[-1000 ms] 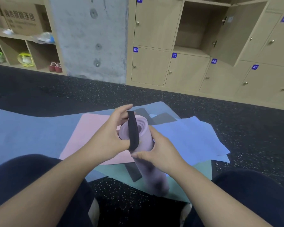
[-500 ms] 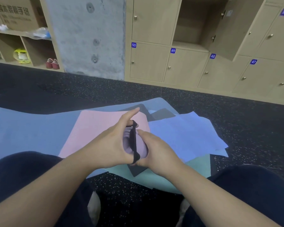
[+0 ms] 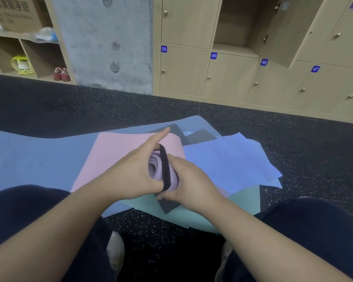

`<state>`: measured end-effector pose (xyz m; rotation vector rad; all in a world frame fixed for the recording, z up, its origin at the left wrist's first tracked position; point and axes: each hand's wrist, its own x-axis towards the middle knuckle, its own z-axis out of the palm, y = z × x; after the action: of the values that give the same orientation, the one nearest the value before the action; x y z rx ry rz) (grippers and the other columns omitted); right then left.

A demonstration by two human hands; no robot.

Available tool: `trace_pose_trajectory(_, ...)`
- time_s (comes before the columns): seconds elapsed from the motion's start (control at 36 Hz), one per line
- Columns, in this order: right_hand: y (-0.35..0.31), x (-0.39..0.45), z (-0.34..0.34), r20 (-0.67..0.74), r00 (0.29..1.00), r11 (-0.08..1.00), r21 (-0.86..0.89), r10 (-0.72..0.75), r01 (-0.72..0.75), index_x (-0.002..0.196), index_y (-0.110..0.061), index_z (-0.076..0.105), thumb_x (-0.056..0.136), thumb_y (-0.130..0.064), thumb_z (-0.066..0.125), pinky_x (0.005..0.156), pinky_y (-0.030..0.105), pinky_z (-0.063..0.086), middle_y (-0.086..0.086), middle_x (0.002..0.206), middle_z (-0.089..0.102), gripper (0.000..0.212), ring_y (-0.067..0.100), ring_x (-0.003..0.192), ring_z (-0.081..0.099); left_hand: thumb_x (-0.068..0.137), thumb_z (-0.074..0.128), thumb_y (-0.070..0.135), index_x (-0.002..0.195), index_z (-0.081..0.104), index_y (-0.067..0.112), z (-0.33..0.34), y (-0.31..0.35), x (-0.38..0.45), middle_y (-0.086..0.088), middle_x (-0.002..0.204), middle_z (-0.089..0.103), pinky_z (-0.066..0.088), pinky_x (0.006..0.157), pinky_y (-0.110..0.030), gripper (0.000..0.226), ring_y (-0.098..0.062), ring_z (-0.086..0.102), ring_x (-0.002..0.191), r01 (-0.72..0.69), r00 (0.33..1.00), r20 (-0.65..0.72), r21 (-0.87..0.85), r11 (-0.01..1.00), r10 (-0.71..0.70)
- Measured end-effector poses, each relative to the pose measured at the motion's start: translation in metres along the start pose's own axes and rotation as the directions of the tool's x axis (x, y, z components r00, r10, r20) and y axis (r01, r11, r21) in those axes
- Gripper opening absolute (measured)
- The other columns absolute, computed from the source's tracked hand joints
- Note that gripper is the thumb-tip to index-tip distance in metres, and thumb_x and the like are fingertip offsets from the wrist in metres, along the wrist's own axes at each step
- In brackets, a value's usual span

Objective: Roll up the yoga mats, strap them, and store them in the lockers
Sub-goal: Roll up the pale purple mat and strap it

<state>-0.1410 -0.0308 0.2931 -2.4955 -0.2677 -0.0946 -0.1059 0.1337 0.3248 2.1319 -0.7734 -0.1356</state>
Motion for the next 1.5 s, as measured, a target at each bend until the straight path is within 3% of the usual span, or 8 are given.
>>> trace_pose_trajectory(0.25, 0.000, -0.002, -0.011, -0.124, 0.980, 0.922, 0.376, 0.155, -0.098, 0.112, -0.056, 0.049, 0.065, -0.031, 0.087, 0.077, 0.005, 0.042, -0.041, 0.103, 0.060, 0.066, -0.018, 0.099, 0.054, 0.050, 0.073, 0.053, 0.120, 0.025, 0.054, 0.008, -0.007, 0.007, 0.017, 0.122, 0.043, 0.042, 0.089, -0.011, 0.085, 0.004, 0.051, 0.111, -0.010, 0.974, -0.219, -0.266, 0.964, -0.050)
trace_pose_trajectory(0.39, 0.000, 0.000, -0.009, -0.130, 0.961, 0.867, 0.474, 0.243, -0.155, 0.128, -0.035, 0.035, 0.063, -0.033, 0.090, 0.082, 0.011, 0.042, -0.035, 0.107, 0.050, 0.084, -0.009, 0.102, 0.053, 0.052, 0.074, 0.057, 0.127, 0.031, 0.039, 0.011, -0.018, 0.011, 0.015, 0.130, 0.054, 0.044, 0.100, -0.029, 0.088, -0.003, 0.053, 0.120, 0.069, 0.983, -0.132, -0.377, 0.924, -0.127)
trace_pose_trajectory(0.5, -0.002, 0.000, -0.008, -0.128, 0.961, 0.882, 0.441, 0.244, -0.165, 0.133, -0.025, 0.028, 0.071, -0.033, 0.085, 0.088, 0.022, 0.044, -0.033, 0.104, 0.044, 0.085, 0.003, 0.109, 0.052, 0.061, 0.075, 0.043, 0.135, 0.039, 0.026, 0.022, -0.016, 0.010, 0.016, 0.130, 0.054, 0.043, 0.084, -0.009, 0.084, 0.010, 0.052, 0.111, 0.071, 0.990, -0.082, -0.384, 0.921, -0.110)
trace_pose_trajectory(0.69, 0.005, 0.003, -0.005, -0.155, 0.973, 0.860, 0.505, 0.174, -0.073, 0.139, -0.044, 0.013, 0.074, -0.031, 0.083, 0.088, 0.002, 0.036, -0.022, 0.138, 0.038, 0.096, -0.019, 0.115, 0.042, 0.072, 0.078, 0.026, 0.133, 0.048, 0.024, 0.030, -0.020, 0.017, 0.014, 0.127, 0.062, 0.045, 0.101, -0.028, 0.068, -0.001, 0.056, 0.118, 0.066, 0.970, -0.176, -0.475, 0.877, -0.168)
trace_pose_trajectory(0.81, 0.007, 0.002, -0.009, -0.193, 0.977, 0.892, 0.452, 0.095, 0.002, 0.130, -0.054, 0.033, 0.086, -0.027, 0.073, 0.091, 0.008, 0.041, -0.032, 0.132, 0.047, 0.066, -0.013, 0.112, 0.049, 0.079, 0.078, 0.018, 0.131, 0.050, 0.024, 0.024, -0.024, 0.019, 0.015, 0.124, 0.063, 0.046, 0.098, -0.025, 0.059, 0.001, 0.057, 0.115, 0.066, 0.964, -0.196, -0.485, 0.872, -0.182)
trace_pose_trajectory(1.14, 0.028, 0.010, -0.015, -0.202, 0.978, 0.995, 0.092, 0.049, -0.031, 0.115, -0.023, 0.056, 0.095, -0.016, 0.053, 0.084, 0.038, 0.049, -0.011, 0.100, 0.055, 0.022, 0.009, 0.091, 0.054, 0.066, 0.079, 0.030, 0.133, 0.047, 0.029, 0.024, -0.047, 0.015, 0.017, 0.125, 0.061, 0.045, 0.090, -0.016, 0.074, 0.004, 0.056, 0.113, 0.186, 0.976, -0.019, -0.454, 0.871, -0.218)
trace_pose_trajectory(1.28, 0.040, 0.014, -0.003, -0.151, 0.988, 0.998, -0.069, -0.026, 0.016, 0.112, -0.018, 0.059, 0.093, -0.019, 0.059, 0.080, 0.041, 0.048, -0.011, 0.112, 0.050, 0.018, 0.015, 0.092, 0.055, 0.080, 0.076, 0.008, 0.132, 0.045, 0.027, 0.030, -0.060, 0.011, 0.019, 0.125, 0.056, 0.039, 0.075, 0.000, 0.063, 0.021, 0.051, 0.097, 0.175, 0.981, 0.000, -0.408, 0.896, -0.192)
trace_pose_trajectory(1.5, 0.051, 0.011, 0.015, -0.125, 0.991, 0.999, -0.041, -0.035, 0.030, 0.118, -0.017, 0.059, 0.094, -0.014, 0.058, 0.082, 0.037, 0.049, -0.012, 0.122, 0.056, 0.024, 0.013, 0.088, 0.059, 0.082, 0.075, 0.006, 0.133, 0.046, 0.025, 0.048, -0.076, 0.008, 0.014, 0.130, 0.056, 0.038, 0.087, -0.003, 0.061, 0.014, 0.050, 0.112, 0.141, 0.985, -0.039, -0.394, 0.908, -0.169)
